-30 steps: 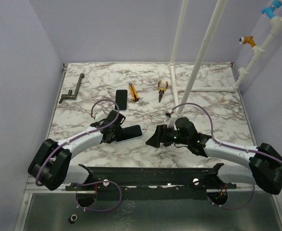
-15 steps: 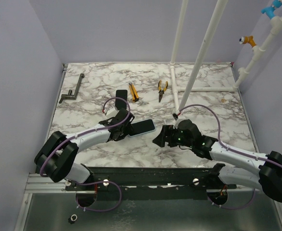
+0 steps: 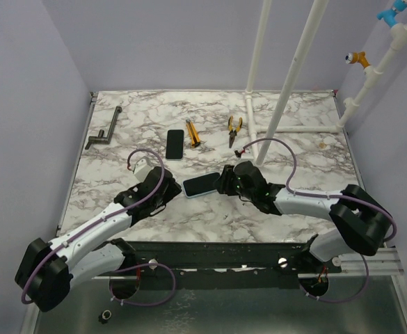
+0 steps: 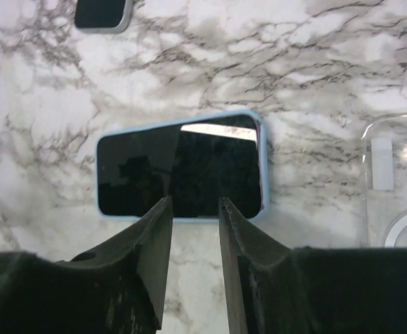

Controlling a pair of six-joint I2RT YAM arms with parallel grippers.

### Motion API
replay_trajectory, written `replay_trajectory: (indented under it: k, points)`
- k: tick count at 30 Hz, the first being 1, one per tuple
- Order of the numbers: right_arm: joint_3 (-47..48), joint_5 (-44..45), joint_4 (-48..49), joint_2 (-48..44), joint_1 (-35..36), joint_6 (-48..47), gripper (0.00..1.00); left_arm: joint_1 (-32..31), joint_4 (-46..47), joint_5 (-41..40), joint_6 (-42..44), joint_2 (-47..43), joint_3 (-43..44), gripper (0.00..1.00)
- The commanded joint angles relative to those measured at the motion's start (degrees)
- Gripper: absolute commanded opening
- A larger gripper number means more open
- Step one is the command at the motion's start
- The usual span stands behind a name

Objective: Take the phone out of the phone case
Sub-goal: Adjust the phone at the center of the board.

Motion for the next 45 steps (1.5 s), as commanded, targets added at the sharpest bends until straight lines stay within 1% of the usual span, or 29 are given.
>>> replay_trajectory:
  k: [1,4,10,15,21,25,29,34,40,45]
  points:
    - [3.15,11.24,6.48,5.88,0.42,-1.50,0.34,-0.02,-2.22,-1.26,0.08,-5.83,-2.33,0.61]
    - [5.97,13.47,6.48,9.47,0.42,-2.53,0.30,-0.03,-2.70,-0.16,0.09,-6.96,-3.36,0.58]
    - [11.50,13.52,5.80,14.65,0.14,-5.08,0.29,0.00,-2.61,1.24,-1.86,-8.89,-6.59,0.56]
    - [18.00,9.55,1.30,21.11,-0.90,-7.38,0.28,0.01,-1.05,2.57,-2.34,-10.33,-10.18,0.54]
    - [19.61,6.62,-2.30,24.15,-1.24,-8.72,0.27,0.00,1.82,4.66,-2.52,-11.66,-12.88,0.53]
    - [21.13,3.77,-6.49,25.35,-1.25,-7.85,0.27,0.01,3.71,5.00,-2.64,-10.22,-13.39,0.53]
    - [18.48,2.65,-8.37,23.67,-1.25,-5.90,0.28,-0.04,5.68,5.86,-2.44,-7.70,-13.05,0.53]
    - [12.57,0.91,-10.72,18.33,-1.08,-1.56,0.28,0.02,9.69,7.18,-1.33,-3.72,-12.71,0.53]
    - [6.54,1.17,-13.21,11.52,1.07,3.07,0.30,0.01,14.88,9.37,0.07,3.78,-10.78,0.53]
    - [3.96,1.40,-15.37,6.52,3.56,4.74,0.31,0.00,16.34,9.99,2.20,8.82,-7.78,0.53]
